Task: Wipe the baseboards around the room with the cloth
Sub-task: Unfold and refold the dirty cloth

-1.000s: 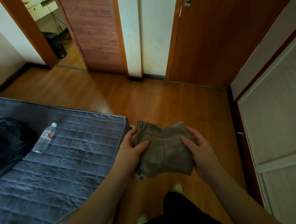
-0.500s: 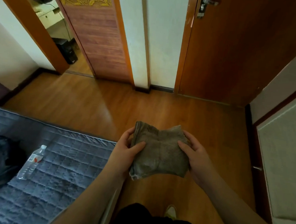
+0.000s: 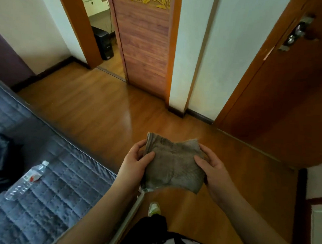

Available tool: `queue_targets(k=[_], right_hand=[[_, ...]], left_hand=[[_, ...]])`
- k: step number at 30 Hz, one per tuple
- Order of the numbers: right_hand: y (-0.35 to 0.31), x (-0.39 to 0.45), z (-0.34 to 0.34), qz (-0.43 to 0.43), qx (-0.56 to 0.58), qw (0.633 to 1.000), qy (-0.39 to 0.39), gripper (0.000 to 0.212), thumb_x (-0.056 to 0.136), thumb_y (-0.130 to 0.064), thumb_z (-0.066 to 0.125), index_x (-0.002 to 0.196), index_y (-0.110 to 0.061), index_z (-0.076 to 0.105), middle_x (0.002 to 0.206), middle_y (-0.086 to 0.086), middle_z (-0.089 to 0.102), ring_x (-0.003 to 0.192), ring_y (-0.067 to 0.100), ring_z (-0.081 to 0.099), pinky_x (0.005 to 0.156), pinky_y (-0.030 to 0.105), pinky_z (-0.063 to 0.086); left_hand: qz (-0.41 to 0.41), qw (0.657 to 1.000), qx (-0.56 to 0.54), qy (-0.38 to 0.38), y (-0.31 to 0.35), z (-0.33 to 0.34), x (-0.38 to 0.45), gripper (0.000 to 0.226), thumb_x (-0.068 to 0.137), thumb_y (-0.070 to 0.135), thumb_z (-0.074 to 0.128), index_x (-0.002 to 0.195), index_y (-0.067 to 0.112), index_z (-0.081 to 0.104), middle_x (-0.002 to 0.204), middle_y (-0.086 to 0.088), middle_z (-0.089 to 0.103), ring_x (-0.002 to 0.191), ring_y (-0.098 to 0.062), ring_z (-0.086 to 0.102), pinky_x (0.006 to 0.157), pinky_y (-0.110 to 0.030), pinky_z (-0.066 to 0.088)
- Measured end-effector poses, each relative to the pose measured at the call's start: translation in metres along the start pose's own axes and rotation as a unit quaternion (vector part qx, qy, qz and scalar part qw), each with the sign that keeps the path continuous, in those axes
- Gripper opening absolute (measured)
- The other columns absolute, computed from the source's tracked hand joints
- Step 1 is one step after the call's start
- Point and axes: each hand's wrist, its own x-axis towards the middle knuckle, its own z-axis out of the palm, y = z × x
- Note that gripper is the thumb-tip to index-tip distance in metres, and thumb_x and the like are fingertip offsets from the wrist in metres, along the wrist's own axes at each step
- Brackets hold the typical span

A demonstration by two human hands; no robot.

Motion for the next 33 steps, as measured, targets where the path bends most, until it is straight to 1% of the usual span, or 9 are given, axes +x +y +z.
queue_targets(k=[3, 7, 13, 15, 18, 25, 27, 30, 33], right_hand=[[-0.025, 0.050, 0.015, -0.008, -0.027, 1.000, -0.011, 0.033, 0.096, -0.016, 0.062, 0.122, -0.037, 0.063, 0.108, -0.010, 0.074, 0.099, 0.014, 0.072, 0.072, 0.026, 0.059], [-0.050, 0.109, 0.023, -0.008, -0.050, 0.998, -0.021, 0.035, 0.095, -0.021, 0.065, 0.125, -0.040, 0.063, 0.112, -0.013, 0.073, 0.103, 0.011, 0.071, 0.075, 0.026, 0.059], [-0.078, 0.201, 0.022, 0.023, -0.039, 0.998, -0.054, 0.041, 0.091, -0.023, 0.067, 0.129, -0.035, 0.059, 0.110, -0.012, 0.073, 0.100, 0.010, 0.071, 0.074, 0.026, 0.059], [-0.089, 0.238, 0.019, 0.034, -0.039, 0.996, -0.077, 0.044, 0.091, -0.023, 0.067, 0.132, -0.032, 0.057, 0.110, -0.011, 0.074, 0.100, 0.011, 0.071, 0.074, 0.026, 0.059], [-0.116, 0.295, 0.017, 0.054, -0.044, 0.990, -0.124, 0.049, 0.083, -0.031, 0.068, 0.131, -0.034, 0.058, 0.110, -0.013, 0.074, 0.102, 0.010, 0.070, 0.076, 0.026, 0.059], [-0.166, 0.415, 0.036, 0.108, -0.065, 0.963, -0.240, 0.039, 0.080, -0.045, 0.074, 0.118, -0.046, 0.068, 0.122, -0.013, 0.069, 0.111, 0.009, 0.066, 0.092, 0.034, 0.053], [-0.170, 0.440, 0.056, 0.112, -0.078, 0.953, -0.270, 0.037, 0.081, -0.045, 0.072, 0.117, -0.047, 0.068, 0.120, -0.014, 0.069, 0.109, 0.008, 0.067, 0.087, 0.030, 0.056], [-0.171, 0.472, 0.098, 0.126, -0.081, 0.943, -0.298, 0.035, 0.076, -0.038, 0.074, 0.111, -0.046, 0.072, 0.112, -0.014, 0.072, 0.100, 0.007, 0.070, 0.072, 0.023, 0.059], [-0.171, 0.500, 0.143, 0.127, -0.103, 0.928, -0.334, 0.040, 0.074, -0.038, 0.074, 0.113, -0.045, 0.071, 0.111, -0.016, 0.072, 0.097, 0.006, 0.070, 0.068, 0.023, 0.059]], left_hand=[[0.002, 1.000, -0.013, -0.001, 0.025, -0.005, 0.043, 0.038, 0.091, 0.023, 0.070, 0.124, 0.037, 0.058, 0.112, 0.003, 0.074, 0.099, -0.022, 0.073, 0.077, -0.036, 0.061], [0.011, 1.000, -0.025, 0.008, 0.054, -0.008, 0.094, 0.039, 0.089, 0.020, 0.071, 0.124, 0.035, 0.059, 0.112, 0.000, 0.074, 0.100, -0.023, 0.073, 0.075, -0.033, 0.061], [0.015, 0.999, -0.032, 0.031, 0.080, 0.002, 0.172, 0.043, 0.089, 0.020, 0.072, 0.126, 0.035, 0.057, 0.114, -0.001, 0.073, 0.103, -0.024, 0.072, 0.080, -0.037, 0.061], [0.016, 0.998, -0.039, 0.047, 0.089, 0.009, 0.202, 0.045, 0.086, 0.021, 0.073, 0.126, 0.033, 0.057, 0.114, -0.002, 0.073, 0.103, -0.025, 0.072, 0.079, -0.038, 0.061], [0.015, 0.997, -0.042, 0.070, 0.105, 0.019, 0.243, 0.048, 0.080, 0.026, 0.074, 0.124, 0.032, 0.058, 0.114, -0.002, 0.073, 0.103, -0.026, 0.072, 0.079, -0.038, 0.061], [0.038, 0.984, -0.057, 0.164, 0.148, 0.021, 0.309, 0.046, 0.076, 0.031, 0.079, 0.117, 0.042, 0.062, 0.119, -0.001, 0.071, 0.106, -0.026, 0.071, 0.081, -0.043, 0.061], [0.048, 0.975, -0.076, 0.205, 0.156, 0.015, 0.317, 0.050, 0.076, 0.029, 0.079, 0.121, 0.037, 0.060, 0.118, -0.001, 0.072, 0.105, -0.026, 0.071, 0.082, -0.045, 0.060], [0.061, 0.955, -0.109, 0.269, 0.168, -0.002, 0.324, 0.055, 0.073, 0.024, 0.076, 0.124, 0.030, 0.058, 0.110, 0.002, 0.074, 0.101, -0.024, 0.072, 0.077, -0.038, 0.061], [0.070, 0.936, -0.141, 0.315, 0.179, -0.026, 0.331, 0.055, 0.071, 0.021, 0.073, 0.124, 0.026, 0.057, 0.107, 0.002, 0.075, 0.099, -0.022, 0.073, 0.073, -0.034, 0.062]])
